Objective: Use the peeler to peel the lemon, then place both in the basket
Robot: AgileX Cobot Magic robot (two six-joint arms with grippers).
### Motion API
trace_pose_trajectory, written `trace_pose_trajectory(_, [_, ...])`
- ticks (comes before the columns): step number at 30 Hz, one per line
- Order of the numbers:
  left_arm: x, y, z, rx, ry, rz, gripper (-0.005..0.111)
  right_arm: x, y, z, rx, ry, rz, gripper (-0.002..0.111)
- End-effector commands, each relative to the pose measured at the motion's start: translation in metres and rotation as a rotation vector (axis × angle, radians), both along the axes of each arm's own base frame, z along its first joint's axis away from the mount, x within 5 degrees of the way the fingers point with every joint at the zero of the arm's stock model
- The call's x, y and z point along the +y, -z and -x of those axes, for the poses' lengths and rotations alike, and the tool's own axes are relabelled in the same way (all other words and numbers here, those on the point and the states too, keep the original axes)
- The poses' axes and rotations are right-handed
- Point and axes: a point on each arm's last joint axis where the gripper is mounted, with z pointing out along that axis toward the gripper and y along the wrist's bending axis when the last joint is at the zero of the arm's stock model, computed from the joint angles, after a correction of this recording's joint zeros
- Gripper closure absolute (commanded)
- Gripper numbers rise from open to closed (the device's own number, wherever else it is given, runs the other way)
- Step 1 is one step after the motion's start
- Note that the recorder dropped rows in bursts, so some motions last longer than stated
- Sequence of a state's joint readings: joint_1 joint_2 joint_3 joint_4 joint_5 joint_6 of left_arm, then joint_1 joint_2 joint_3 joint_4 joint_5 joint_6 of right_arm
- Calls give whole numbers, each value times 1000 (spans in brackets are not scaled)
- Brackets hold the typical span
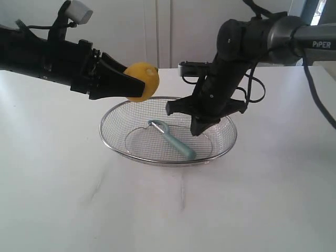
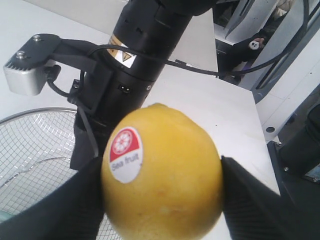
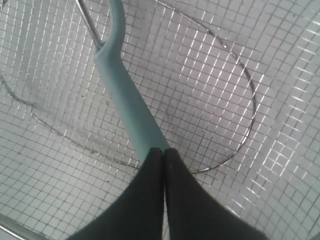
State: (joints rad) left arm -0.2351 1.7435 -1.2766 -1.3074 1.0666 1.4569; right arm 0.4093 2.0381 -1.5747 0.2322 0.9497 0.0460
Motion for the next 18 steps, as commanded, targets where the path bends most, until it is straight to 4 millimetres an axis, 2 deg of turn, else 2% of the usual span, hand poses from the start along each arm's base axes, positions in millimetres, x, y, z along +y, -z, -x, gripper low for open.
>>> trace_pose_trajectory(1, [0,-7,2,5,11,39,107,-7,-14,4,19,38,-2,108])
trace_pose_trajectory(12, [0,-7,2,5,11,39,107,-50,-29,0,86,144,14,108])
trace_pose_trajectory(17, [0,-7,2,6,13,40,107,-78,-30,-6,107,213,15,108])
trace_pose_trajectory(18, [0,-7,2,6,13,40,107,-89,-30,-8,119,239,17,108])
